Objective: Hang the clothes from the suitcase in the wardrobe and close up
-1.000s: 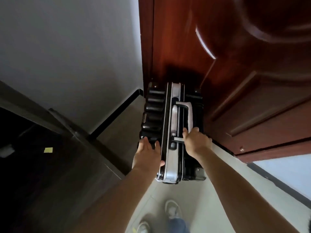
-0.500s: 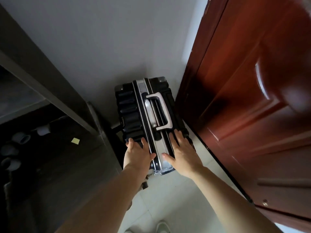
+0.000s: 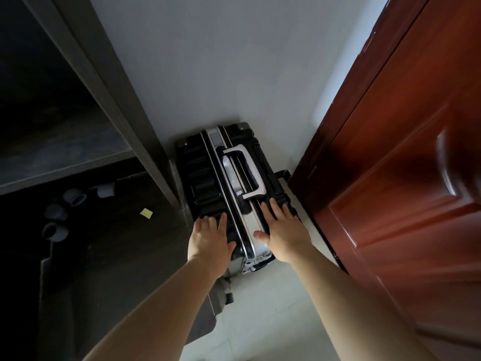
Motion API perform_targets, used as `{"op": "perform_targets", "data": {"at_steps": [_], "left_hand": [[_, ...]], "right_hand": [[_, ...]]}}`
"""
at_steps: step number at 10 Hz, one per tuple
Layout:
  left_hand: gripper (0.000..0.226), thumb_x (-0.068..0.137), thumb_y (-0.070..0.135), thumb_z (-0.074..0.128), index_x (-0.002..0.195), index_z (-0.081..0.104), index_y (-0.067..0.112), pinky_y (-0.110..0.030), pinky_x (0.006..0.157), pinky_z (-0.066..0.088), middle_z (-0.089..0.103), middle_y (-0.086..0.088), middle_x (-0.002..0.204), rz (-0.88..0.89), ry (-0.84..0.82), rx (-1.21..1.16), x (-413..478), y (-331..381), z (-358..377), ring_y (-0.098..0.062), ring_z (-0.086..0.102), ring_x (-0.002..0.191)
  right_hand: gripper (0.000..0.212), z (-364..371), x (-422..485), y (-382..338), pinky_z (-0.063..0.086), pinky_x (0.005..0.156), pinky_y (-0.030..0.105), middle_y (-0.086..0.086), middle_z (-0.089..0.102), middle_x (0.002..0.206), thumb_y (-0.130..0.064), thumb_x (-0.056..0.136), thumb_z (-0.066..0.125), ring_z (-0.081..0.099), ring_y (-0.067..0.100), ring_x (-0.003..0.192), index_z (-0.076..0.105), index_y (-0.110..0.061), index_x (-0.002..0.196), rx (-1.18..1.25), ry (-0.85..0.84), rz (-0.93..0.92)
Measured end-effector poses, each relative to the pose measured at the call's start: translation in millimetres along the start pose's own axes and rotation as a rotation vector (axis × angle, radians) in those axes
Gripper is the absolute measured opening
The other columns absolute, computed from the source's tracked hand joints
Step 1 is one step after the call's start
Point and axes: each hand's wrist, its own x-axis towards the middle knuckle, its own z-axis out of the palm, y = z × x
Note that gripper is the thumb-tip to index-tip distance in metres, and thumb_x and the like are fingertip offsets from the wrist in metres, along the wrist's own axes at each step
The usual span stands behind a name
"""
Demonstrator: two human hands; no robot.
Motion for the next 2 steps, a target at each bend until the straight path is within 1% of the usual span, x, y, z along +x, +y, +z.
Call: {"op": "perform_targets", "data": {"at_steps": [1, 2], "left_hand": [[0.07, 0.101, 0.05, 0.023, 0.154, -0.002, 0.012, -0.043, 0.121, 0.003, 0.004, -0.016, 0.161, -0.01, -0.053, -0.106, -7.4, -10.3, -4.4, -0.03, 0.004, 0.149], [0.06, 0.102, 0.043, 0.027, 0.153, 0.014, 0.013, -0.04, 0.121, 0.009, 0.011, -0.011, 0.16, 0.0, 0.133, -0.251, -23.9, -22.8, -21.0, -0.025, 0.006, 0.149]], "right_hand": [[0.071, -2.4, -12.3, -10.8, 0.017, 0.121, 0.045, 0.003, -0.008, 0.164, -0.049, 0.103, 0.033, 0.002, 0.027, 0.151, -0.005, -0.021, 0.157, 0.023, 0.061, 0.032], [0.07, -18.1, -33.7, -26.8, 0.025, 0.117, 0.045, 0.004, 0.004, 0.164, -0.04, 0.102, 0.041, 0.015, 0.024, 0.15, 0.005, -0.015, 0.157, 0.164, 0.132, -0.006]]}}
